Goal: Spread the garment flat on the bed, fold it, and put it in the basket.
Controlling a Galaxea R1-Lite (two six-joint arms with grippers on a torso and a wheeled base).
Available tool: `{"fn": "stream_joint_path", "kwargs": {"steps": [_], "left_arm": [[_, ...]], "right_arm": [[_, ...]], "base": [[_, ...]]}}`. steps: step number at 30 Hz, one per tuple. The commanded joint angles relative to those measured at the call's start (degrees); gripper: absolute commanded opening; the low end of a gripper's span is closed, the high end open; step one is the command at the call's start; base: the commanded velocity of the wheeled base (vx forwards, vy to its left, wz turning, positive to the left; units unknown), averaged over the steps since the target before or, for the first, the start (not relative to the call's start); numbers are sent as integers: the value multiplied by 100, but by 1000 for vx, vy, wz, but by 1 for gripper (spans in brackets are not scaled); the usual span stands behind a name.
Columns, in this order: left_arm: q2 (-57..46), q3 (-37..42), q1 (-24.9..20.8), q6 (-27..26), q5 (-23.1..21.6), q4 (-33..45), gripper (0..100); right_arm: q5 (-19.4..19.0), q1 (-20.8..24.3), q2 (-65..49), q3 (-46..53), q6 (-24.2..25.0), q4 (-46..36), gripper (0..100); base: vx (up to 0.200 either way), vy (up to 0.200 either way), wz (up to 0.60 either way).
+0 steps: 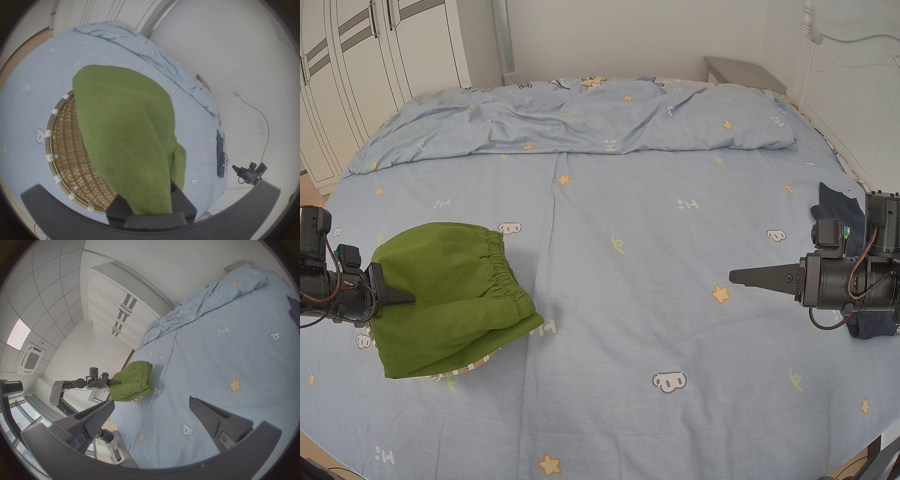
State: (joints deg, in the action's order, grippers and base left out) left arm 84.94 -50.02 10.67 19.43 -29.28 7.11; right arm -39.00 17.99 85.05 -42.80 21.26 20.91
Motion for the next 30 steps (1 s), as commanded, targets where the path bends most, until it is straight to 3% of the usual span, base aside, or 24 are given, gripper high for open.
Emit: {"fn": "stream_joint_path", "kwargs": {"steps": [1, 8, 15, 24, 25, 30], "left_arm": [[892, -465, 313, 8, 10, 379, 0], [1789, -1256, 401, -1, 45, 1091, 0], [2545, -1801, 384, -10, 494, 1416, 0], [2501, -1854, 366, 8, 494, 1451, 0], [2492, -1854, 366, 8, 502, 1478, 100], [2219, -1854, 357, -10, 511, 1610, 100]], "right_arm": [[-3, 29, -15, 17, 1, 1, 100], [6, 29, 2, 26, -17, 1, 100], [6, 29, 29, 26, -34, 1, 100], [6, 20, 38, 26, -34, 1, 100], [6, 20, 29, 26, -34, 1, 100], [6, 20, 29, 26, -34, 1, 100]], "base": [[0, 0, 0], [0, 0, 0], [0, 0, 0], [0, 0, 0], [0, 0, 0], [0, 0, 0]]}}
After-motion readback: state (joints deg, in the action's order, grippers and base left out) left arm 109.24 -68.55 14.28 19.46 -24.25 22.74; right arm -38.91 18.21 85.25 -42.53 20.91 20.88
